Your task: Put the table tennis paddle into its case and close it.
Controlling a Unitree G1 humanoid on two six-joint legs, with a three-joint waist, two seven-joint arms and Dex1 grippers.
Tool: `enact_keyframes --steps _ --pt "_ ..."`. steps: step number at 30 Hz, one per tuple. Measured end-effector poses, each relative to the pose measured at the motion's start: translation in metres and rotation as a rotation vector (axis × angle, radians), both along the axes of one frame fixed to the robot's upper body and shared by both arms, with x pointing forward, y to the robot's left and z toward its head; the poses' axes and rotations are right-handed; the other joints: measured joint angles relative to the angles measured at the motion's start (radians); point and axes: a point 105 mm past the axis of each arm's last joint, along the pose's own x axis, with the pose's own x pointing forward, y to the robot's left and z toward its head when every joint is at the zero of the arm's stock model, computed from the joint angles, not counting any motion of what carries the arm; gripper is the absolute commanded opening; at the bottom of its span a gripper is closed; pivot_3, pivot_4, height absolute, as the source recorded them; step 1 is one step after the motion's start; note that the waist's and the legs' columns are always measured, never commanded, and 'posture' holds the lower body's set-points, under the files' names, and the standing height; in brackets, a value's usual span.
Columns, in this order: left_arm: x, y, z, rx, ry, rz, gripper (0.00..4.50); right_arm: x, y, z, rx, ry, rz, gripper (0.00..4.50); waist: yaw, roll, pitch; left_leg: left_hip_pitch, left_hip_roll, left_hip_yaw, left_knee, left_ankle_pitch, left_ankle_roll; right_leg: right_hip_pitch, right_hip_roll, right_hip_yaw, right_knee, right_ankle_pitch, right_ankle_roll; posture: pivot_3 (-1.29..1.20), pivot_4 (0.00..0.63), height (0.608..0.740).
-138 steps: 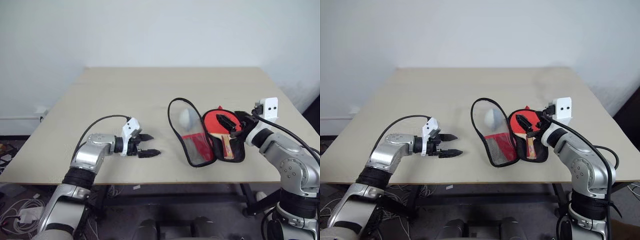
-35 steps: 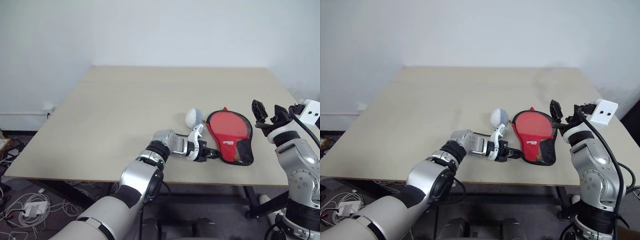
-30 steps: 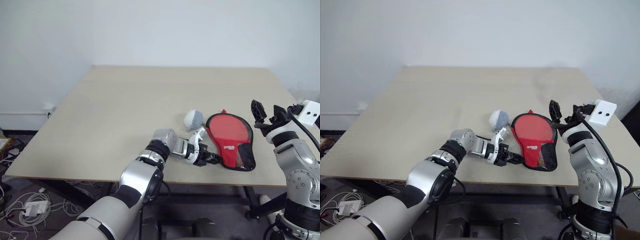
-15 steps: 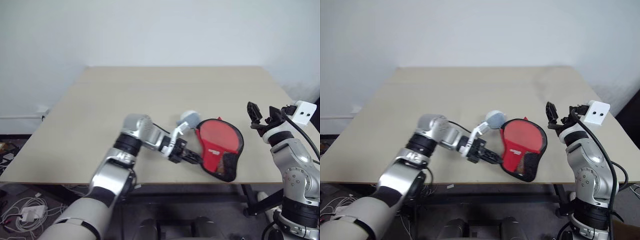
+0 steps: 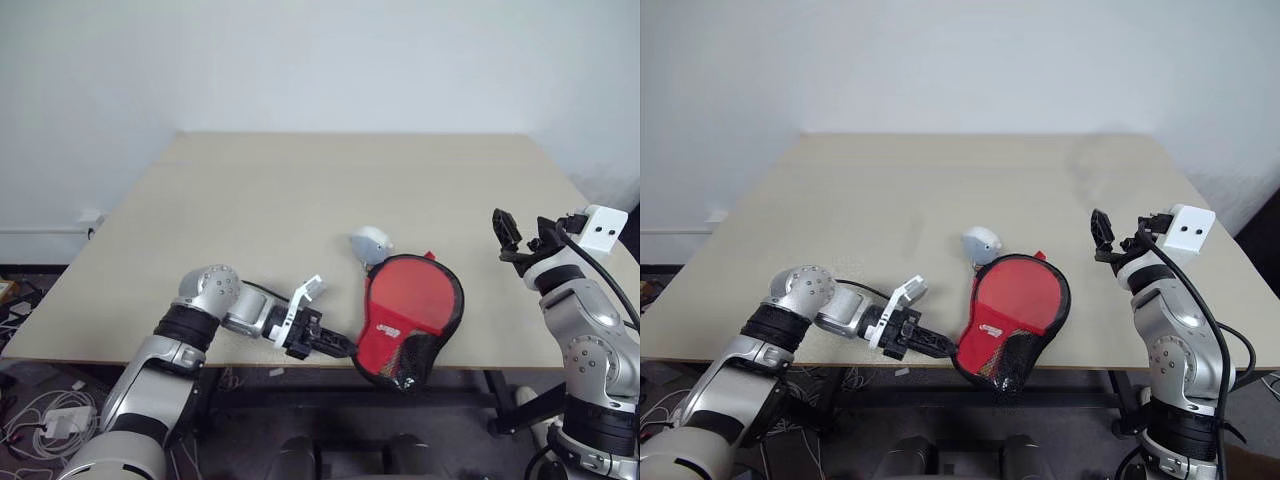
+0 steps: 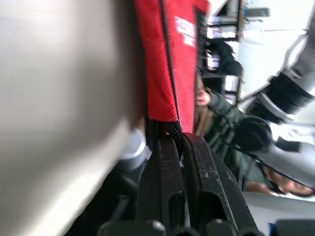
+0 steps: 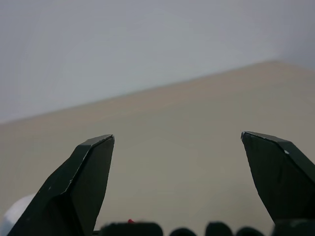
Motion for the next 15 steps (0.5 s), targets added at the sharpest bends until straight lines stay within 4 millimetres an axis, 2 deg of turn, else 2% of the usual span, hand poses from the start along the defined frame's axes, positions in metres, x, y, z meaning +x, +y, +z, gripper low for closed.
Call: enact_keyframes --steps 5,15 --pt "-0.015 -0.007 0.000 -0.029 0.049 -0.059 0.03 0.000 0.000 -0.002 0.000 0.014 0.003 4.50 -0.001 0.000 0.000 0.000 0.000 0.000 0.000 0.000 0.000 0.000 0.000 0.000 0.000 0.000 0.000 0.00 0.000 0.740" --pt "-0.013 0.002 -0.002 0.026 0.025 -0.027 0.03 -0.001 -0.002 -0.006 -0.015 0.042 0.001 4.50 0.000 0.000 0.000 0.000 0.000 0.000 0.000 0.000 0.000 0.000 0.000 0.000 0.000 0.000 0.000 0.00 0.000 0.740"
